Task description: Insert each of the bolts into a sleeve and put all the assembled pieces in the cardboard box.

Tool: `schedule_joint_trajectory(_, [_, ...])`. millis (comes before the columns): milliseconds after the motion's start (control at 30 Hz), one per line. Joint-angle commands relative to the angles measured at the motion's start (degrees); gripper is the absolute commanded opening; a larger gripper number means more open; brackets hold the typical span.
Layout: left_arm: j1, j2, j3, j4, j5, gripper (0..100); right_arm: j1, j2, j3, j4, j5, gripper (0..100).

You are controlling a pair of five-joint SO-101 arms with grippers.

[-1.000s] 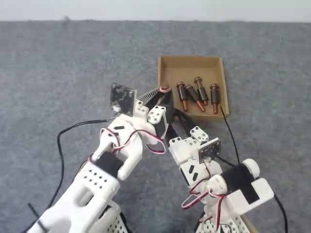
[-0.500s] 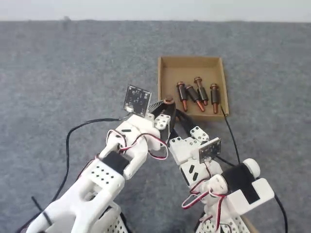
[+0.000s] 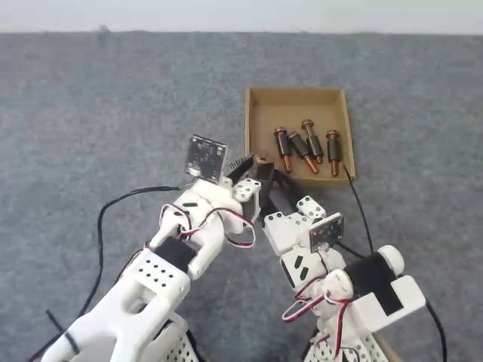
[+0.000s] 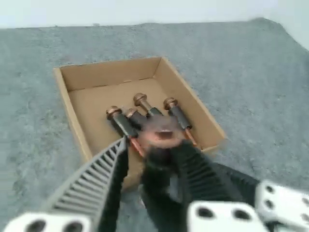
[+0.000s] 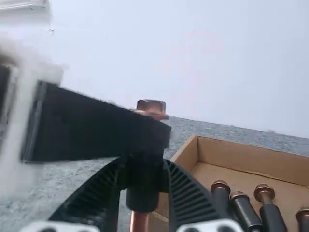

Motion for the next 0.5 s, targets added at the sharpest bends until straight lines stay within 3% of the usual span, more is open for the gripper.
schedule_joint_trajectory(0, [1.14,0.88,2.86,0.7,-0.18,31,2.15,-1.1,1.23,-1.27,-0.09,0.6])
schedule_joint_trajectory(467, [2.64,-17.05,8.57,0.7,-0.26,31,2.24,-1.1,1.23,-1.19,-0.09,0.6])
